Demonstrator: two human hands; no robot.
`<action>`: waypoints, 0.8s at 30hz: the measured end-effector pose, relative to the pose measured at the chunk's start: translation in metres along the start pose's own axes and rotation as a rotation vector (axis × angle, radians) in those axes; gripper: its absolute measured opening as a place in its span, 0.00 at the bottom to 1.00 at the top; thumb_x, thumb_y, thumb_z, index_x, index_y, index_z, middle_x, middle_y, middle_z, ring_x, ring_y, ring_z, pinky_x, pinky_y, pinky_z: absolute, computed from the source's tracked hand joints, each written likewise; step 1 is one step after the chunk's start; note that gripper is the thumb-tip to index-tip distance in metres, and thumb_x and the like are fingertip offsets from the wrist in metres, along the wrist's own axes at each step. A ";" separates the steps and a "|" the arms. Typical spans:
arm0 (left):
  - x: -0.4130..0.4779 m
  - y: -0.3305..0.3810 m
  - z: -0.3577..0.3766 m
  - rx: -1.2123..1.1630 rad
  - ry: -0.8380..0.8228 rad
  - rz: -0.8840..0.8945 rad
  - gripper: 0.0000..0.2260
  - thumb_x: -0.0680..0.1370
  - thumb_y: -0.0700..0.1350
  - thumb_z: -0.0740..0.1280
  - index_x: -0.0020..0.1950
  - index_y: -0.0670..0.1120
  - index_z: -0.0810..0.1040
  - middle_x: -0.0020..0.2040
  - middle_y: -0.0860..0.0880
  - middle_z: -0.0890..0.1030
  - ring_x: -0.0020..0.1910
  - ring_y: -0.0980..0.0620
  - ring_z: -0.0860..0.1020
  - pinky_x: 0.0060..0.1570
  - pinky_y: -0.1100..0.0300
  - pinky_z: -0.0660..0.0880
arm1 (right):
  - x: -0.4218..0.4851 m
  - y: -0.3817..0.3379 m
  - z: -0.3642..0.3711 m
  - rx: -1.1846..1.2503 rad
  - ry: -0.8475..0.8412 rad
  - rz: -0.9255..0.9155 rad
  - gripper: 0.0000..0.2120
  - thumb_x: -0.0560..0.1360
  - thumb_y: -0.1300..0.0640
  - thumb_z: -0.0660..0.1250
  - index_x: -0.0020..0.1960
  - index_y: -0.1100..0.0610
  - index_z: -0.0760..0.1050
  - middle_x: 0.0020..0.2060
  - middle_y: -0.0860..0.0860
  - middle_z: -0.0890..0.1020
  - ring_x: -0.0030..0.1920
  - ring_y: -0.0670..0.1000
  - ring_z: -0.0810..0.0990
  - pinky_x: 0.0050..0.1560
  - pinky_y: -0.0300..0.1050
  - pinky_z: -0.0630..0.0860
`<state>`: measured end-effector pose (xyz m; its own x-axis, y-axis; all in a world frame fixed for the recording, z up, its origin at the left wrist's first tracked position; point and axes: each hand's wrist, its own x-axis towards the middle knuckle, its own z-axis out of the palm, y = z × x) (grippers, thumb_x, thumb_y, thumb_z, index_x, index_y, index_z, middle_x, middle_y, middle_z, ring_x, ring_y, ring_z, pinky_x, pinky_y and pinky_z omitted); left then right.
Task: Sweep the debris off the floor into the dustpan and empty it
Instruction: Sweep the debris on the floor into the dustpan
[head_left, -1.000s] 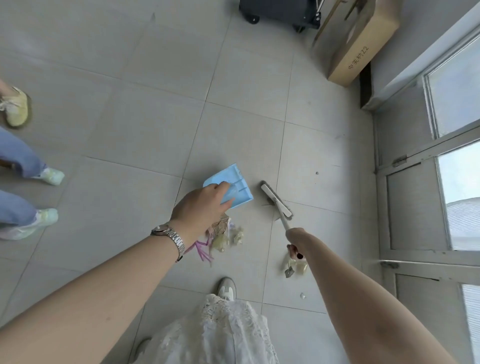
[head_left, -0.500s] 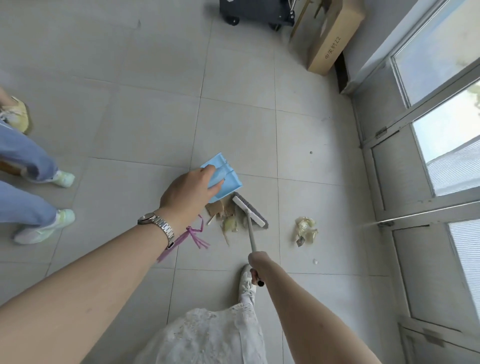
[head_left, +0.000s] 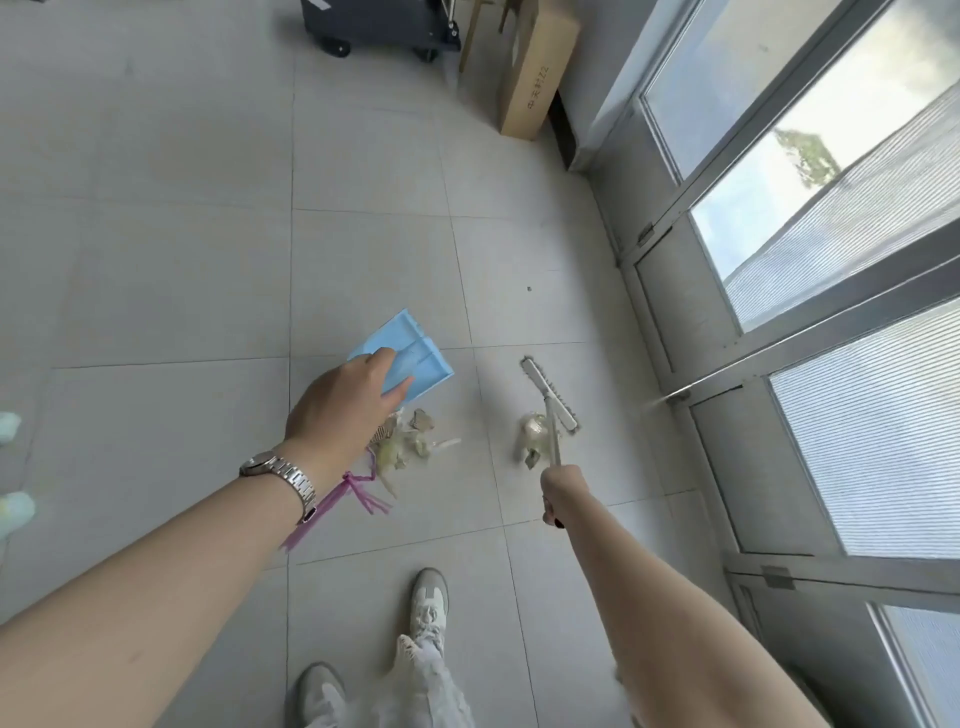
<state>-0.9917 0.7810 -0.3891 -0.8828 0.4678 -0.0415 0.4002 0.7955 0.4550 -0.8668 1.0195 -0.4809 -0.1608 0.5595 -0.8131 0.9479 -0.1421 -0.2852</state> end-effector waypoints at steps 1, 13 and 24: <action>0.006 0.008 0.006 -0.007 -0.001 0.004 0.15 0.79 0.54 0.60 0.50 0.42 0.73 0.38 0.43 0.78 0.35 0.38 0.76 0.32 0.48 0.75 | 0.015 0.003 -0.015 0.068 0.046 0.086 0.07 0.76 0.65 0.54 0.40 0.59 0.66 0.30 0.54 0.63 0.29 0.51 0.60 0.29 0.38 0.59; 0.075 0.065 0.083 -0.047 -0.054 0.001 0.12 0.78 0.52 0.62 0.55 0.45 0.74 0.39 0.44 0.78 0.35 0.38 0.76 0.31 0.51 0.75 | 0.118 0.001 -0.088 0.595 0.056 0.427 0.15 0.79 0.61 0.58 0.34 0.58 0.62 0.27 0.52 0.62 0.26 0.49 0.57 0.23 0.31 0.57; 0.097 0.036 0.068 -0.030 -0.001 0.009 0.11 0.78 0.51 0.64 0.54 0.45 0.75 0.39 0.45 0.78 0.35 0.39 0.76 0.31 0.52 0.74 | 0.107 -0.072 -0.012 0.589 -0.143 0.404 0.10 0.78 0.63 0.55 0.38 0.61 0.64 0.30 0.53 0.65 0.26 0.48 0.61 0.20 0.33 0.68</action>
<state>-1.0460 0.8810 -0.4376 -0.8791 0.4751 -0.0388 0.4001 0.7795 0.4819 -0.9493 1.0994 -0.5417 0.0983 0.2638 -0.9596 0.6421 -0.7534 -0.1413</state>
